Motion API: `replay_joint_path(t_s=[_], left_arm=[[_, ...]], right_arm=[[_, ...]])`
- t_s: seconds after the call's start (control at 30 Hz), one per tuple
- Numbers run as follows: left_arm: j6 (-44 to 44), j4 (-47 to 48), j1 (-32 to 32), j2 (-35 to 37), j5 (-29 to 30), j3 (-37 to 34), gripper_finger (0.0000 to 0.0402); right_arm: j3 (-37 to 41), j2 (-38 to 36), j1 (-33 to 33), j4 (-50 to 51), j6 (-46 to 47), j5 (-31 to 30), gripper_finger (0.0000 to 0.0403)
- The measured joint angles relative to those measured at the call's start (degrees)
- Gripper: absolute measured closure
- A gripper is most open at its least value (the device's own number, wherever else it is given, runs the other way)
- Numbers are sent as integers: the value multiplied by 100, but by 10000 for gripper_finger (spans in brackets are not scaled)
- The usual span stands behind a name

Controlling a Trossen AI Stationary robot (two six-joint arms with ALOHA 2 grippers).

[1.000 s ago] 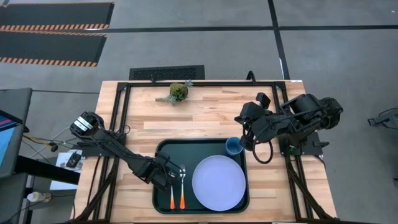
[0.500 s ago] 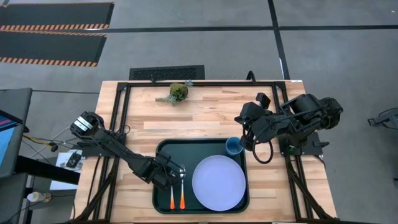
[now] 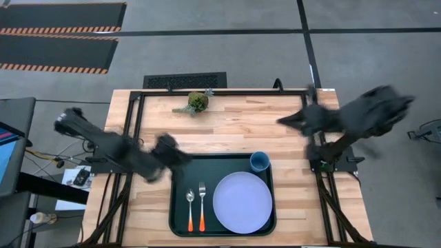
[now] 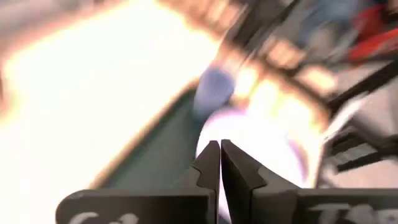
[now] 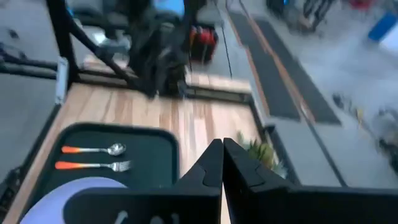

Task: Pick and place plate/cup/fork/spoon on tray
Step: Return to Home Position

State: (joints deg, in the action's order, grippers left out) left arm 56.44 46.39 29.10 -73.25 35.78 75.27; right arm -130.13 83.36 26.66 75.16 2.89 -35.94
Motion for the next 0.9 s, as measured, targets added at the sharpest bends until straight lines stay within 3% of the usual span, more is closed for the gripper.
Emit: replay_joint_path(t_s=[0.17, 0.27, 0.37, 0.53, 0.67, 0.8, 0.9], left_arm=[[-2807, -237, 51, 1133, 215, 1176, 402], [-3139, -210, 51, 1712, -79, 1542, 401], [-3627, -143, 51, 2354, -147, 1400, 401], [-3296, -277, 49, 3633, -47, 111, 401], [-3133, -1278, 49, 4611, -220, -1565, 401], [-3173, -2435, 49, 5597, -351, -3048, 402], [-3173, -2874, 49, 6357, -361, -3884, 401]], right_arm=[[-15, -896, 89, 634, 518, -17, 382], [155, -1359, 44, 1537, 1322, -62, 381], [957, -1899, 43, 1163, 1490, -171, 381], [3180, -3300, 390, -210, 1939, -31, 381], [5468, -4620, 592, -2221, 1789, -425, 380], [7605, -5978, 669, -4515, 1169, -425, 379], [8725, -7085, 660, -5979, 719, -124, 378]])
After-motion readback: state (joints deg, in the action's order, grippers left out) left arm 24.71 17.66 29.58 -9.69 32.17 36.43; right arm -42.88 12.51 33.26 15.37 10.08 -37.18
